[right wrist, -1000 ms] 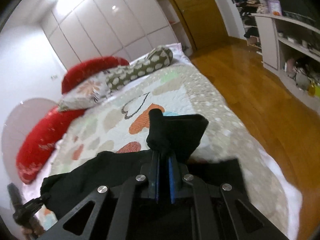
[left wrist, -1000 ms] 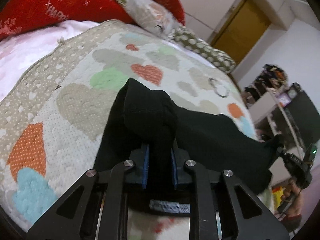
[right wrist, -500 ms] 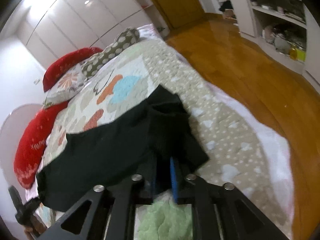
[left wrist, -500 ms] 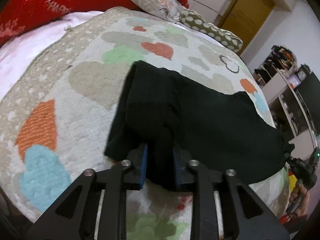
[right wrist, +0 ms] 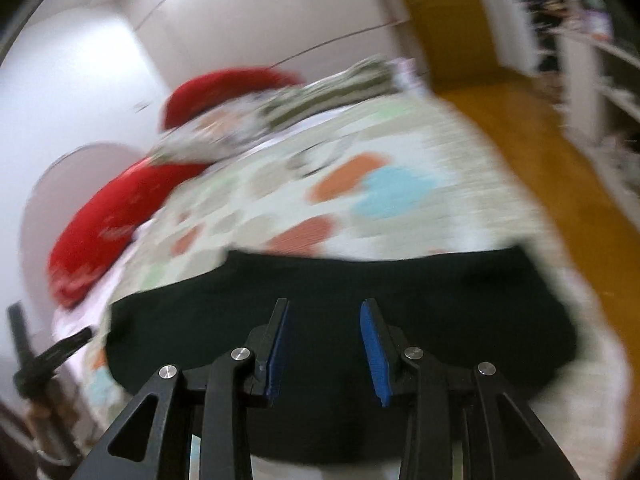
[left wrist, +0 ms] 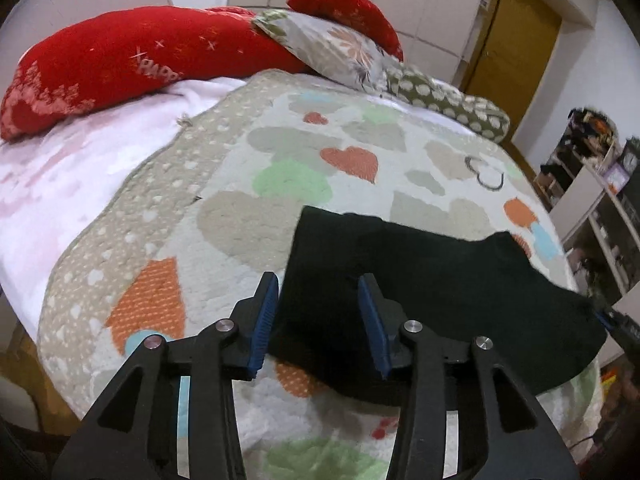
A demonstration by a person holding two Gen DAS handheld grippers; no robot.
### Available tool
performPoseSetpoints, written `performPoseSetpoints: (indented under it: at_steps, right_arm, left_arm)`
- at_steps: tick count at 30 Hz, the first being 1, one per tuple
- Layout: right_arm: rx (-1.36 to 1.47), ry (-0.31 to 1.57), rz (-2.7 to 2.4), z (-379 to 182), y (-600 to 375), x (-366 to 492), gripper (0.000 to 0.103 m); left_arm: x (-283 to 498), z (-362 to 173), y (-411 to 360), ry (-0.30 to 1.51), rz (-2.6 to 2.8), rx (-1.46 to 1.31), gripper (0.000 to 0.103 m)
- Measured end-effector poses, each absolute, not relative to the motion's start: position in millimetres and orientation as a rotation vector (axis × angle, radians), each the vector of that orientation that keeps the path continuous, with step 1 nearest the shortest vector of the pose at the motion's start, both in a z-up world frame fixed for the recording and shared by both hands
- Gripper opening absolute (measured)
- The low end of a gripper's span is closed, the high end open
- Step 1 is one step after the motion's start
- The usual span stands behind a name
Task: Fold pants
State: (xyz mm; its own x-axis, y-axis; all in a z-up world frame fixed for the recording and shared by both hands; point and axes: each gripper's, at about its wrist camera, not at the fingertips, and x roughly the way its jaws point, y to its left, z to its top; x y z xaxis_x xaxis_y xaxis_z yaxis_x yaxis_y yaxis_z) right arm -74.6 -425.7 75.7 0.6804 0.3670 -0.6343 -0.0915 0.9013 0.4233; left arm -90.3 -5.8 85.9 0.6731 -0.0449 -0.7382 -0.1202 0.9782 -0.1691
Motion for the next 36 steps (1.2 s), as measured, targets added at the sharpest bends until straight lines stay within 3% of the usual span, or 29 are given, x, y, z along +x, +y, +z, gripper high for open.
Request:
performPoseSetpoints:
  at_steps: [8,12,16,26,36]
  right_arm:
    - [0.222,0.862,0.457,44.2,-293.9,6.1,0.034]
    - [0.152,0.895,0.347,25.7,-281.4,41.7,0.034]
    - [0.234,0.917,0.357,18.9,-292.7,55.4,0.034]
    - [0.165,0.866,0.396,66.0,-300.4,-15.6,0.038]
    - [0.076,0.914,0.334,48.4,-318.2,-79.0,0.039]
  left_arm:
    - [-49.7,53.2,-23.4,0.886,0.076,-0.118,0.041]
    - [-33.0,37.2,-20.0,0.917,0.088,-0.114,0.041]
    - [-29.7,28.8,-17.9,0.915,0.096,-0.125,0.049]
    - [-55.0,55.1,-20.6,0.875,0.108,-0.135,0.049]
    - [-92.4,70.3,-34.1,0.816,0.076,-0.136,0.049]
